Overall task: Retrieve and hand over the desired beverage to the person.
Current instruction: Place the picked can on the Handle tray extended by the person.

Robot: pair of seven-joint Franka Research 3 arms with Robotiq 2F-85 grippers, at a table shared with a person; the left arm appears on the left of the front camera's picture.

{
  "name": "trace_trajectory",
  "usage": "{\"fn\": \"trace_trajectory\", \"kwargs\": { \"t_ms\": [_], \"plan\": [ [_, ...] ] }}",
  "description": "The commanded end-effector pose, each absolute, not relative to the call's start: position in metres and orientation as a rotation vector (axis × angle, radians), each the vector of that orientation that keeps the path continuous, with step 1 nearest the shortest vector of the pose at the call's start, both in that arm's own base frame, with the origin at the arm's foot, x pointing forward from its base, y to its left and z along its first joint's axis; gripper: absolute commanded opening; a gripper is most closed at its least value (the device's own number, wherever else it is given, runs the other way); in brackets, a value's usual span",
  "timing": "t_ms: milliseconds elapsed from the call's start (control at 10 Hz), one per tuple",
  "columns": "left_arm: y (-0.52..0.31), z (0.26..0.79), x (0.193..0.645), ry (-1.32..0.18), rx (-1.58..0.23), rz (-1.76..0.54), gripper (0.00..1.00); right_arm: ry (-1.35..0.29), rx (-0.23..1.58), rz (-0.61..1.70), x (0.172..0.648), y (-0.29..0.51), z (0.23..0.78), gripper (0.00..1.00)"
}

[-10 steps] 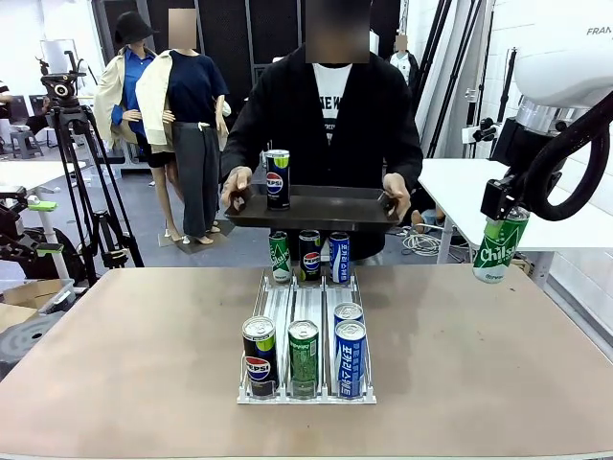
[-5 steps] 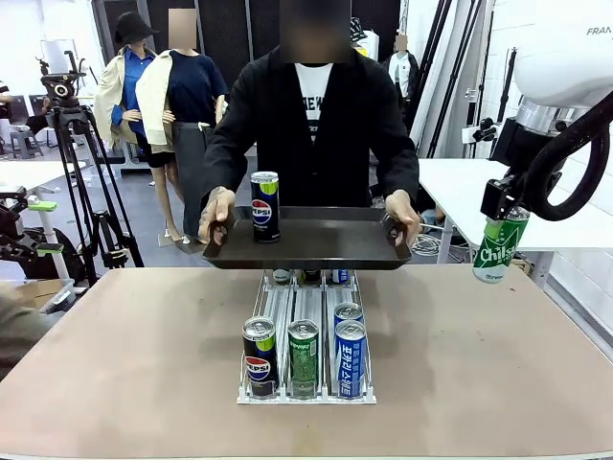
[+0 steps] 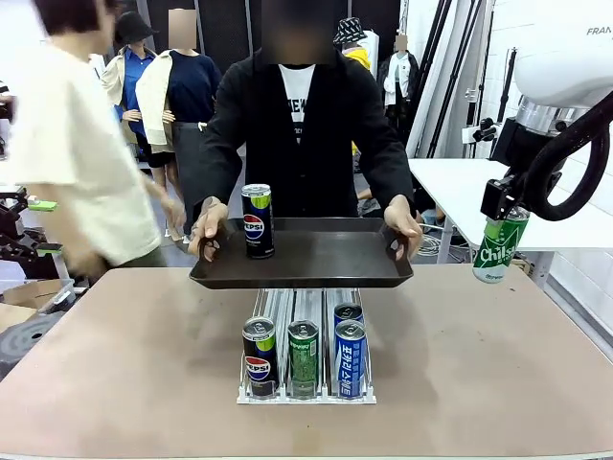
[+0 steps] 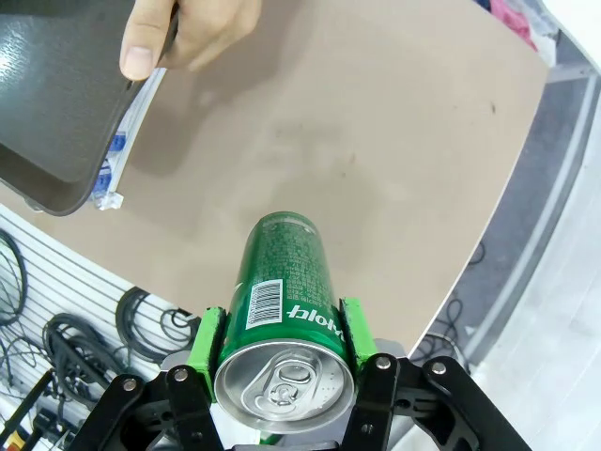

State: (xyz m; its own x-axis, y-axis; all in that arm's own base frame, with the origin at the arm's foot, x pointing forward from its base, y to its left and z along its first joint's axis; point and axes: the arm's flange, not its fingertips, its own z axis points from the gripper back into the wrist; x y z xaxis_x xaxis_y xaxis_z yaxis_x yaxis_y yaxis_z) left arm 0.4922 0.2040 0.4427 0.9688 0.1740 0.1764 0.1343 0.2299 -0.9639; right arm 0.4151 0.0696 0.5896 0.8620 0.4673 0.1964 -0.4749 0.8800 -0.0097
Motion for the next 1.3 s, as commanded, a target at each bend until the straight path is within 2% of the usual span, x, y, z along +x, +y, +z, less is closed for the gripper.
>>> {"fn": "trace_trajectory", "kwargs": {
  "t_ms": [0,500,1200],
  "plan": [
    [0.204,0.444,0.491,-0.272,-1.344,0.022,1.00,-0.207,0.058,0.521,0.411,0.075,0.601,0.00],
    [0.204,0.444,0.491,-0.272,-1.344,0.022,1.00,-0.228,0.021,0.562,0.412,0.100,0.666,0.00],
    [0.204,0.444,0.491,-0.272,-1.344,0.022,1.00,-0.244,0.017,0.738,0.458,0.199,0.717,0.00]
  ]
}}
